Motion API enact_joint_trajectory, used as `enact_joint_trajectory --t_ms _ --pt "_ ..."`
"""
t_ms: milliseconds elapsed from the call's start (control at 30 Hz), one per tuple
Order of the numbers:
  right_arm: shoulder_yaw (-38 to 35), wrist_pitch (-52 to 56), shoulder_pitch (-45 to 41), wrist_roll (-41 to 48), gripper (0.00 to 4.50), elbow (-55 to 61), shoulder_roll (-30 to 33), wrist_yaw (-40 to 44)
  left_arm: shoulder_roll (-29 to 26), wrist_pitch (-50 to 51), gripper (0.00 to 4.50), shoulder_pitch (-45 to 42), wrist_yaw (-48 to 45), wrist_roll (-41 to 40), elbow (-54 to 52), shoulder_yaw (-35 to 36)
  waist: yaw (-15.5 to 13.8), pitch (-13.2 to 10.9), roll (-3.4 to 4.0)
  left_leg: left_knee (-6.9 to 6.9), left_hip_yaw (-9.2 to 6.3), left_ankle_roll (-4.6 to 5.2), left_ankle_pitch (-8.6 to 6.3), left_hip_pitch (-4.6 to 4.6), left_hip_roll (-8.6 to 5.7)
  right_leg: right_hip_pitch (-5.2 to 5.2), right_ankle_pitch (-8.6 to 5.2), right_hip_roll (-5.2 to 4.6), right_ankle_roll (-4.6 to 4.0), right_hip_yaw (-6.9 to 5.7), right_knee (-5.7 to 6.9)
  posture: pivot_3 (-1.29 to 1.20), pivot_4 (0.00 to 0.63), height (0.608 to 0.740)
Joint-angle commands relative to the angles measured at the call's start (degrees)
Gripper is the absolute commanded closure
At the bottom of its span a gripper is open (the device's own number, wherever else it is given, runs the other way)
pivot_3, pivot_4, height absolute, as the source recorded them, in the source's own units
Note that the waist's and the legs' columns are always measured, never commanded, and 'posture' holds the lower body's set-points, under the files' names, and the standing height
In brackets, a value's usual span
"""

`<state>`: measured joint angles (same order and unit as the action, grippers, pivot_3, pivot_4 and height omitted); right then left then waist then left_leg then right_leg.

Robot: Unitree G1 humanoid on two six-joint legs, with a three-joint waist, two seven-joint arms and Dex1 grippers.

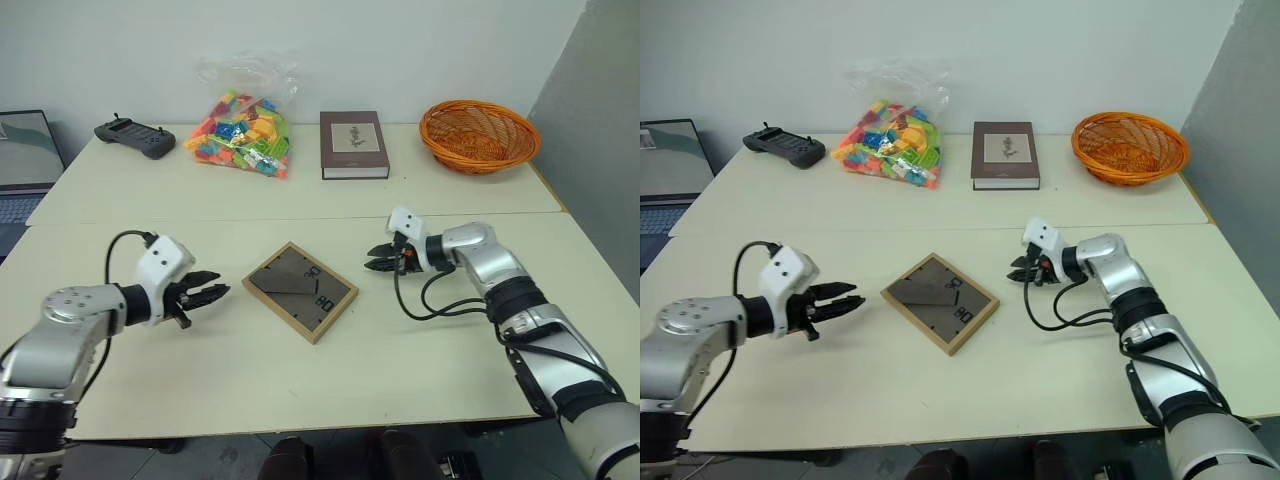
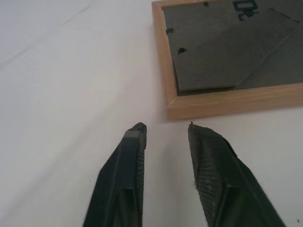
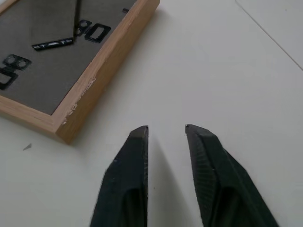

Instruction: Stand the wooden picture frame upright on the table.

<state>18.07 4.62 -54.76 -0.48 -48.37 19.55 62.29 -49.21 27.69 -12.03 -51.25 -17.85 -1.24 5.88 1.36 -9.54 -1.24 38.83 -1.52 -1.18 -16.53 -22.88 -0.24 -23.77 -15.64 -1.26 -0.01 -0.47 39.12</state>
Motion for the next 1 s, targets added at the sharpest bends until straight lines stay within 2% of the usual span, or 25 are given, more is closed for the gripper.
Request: enact_joint_trajectory --t_ms 33,100,367,567,800,933,1000 --pt "-0.42 -2.89 -0.73 -1.12 4.46 0.96 -1.65 -1.07 2.18 -3.68 4.03 -2.68 1.59 2.71 2.57 -1.86 0.03 0.0 0.0 0.0 -0.01 0.0 0.0 0.0 0.0 -0.01 0.0 0.0 0.0 -0.01 0.0 0.0 0.15 0.74" --pt "-0.51 -2.1 0.68 -0.73 4.5 3.46 -2.11 0.09 3.41 -4.38 4.48 -3.9 1.8 3.43 4.13 -2.69 0.12 0.0 0.0 0.0 -0.01 0.0 0.0 0.0 0.0 -0.01 0.0 0.0 0.0 -0.01 0.01 0.0 0.15 0.74" --pt "3.08 7.04 11.88 0.62 4.5 26.64 -1.29 5.25 10.2 -9.4 4.49 -14.67 0.99 8.32 15.48 -9.4 -0.58 0.02 -0.01 0.06 -0.06 0.01 0.0 -0.01 -0.06 0.03 0.0 -0.03 0.01 -0.04 0.05 0.0 0.15 0.74" --pt "3.2 11.89 14.07 0.44 4.5 32.49 0.03 4.57 13.23 -10.5 4.49 -18.77 -1.04 9.99 18.41 -11.94 -0.6 0.03 -0.02 0.09 -0.07 -0.01 0.01 0.0 -0.07 0.02 0.0 -0.03 0.01 -0.06 0.08 0.0 0.15 0.74" --pt "-0.44 11.9 10.68 -0.77 4.5 28.27 4.05 -0.11 1.98 -2.2 4.49 -15.42 -11.47 3.76 14.89 -5.63 0.34 0.02 -0.02 0.04 -0.1 -0.05 0.03 0.0 -0.05 -0.03 0.0 0.0 0.01 -0.05 0.07 0.0 0.15 0.74" --pt "-0.75 11.85 9.77 -0.03 4.5 27.62 4.65 0.36 -3.52 12.83 3.9 -15.37 -21.9 -4.65 14.88 -4.38 0.46 0.03 -0.02 0.03 -0.1 0.0 0.0 0.01 -0.05 -0.01 -0.01 0.01 0.01 -0.05 0.05 0.0 0.15 0.74" --pt "-0.55 11.84 9.75 0.23 4.5 28.31 5.07 1.41 -5.09 21.62 3.36 -16.84 -25.31 -8.5 16.33 -4.34 0.46 0.02 -0.01 0.04 -0.1 0.0 0.0 -0.01 -0.05 0.0 -0.01 0.02 0.01 -0.06 0.03 0.0 0.15 0.74"
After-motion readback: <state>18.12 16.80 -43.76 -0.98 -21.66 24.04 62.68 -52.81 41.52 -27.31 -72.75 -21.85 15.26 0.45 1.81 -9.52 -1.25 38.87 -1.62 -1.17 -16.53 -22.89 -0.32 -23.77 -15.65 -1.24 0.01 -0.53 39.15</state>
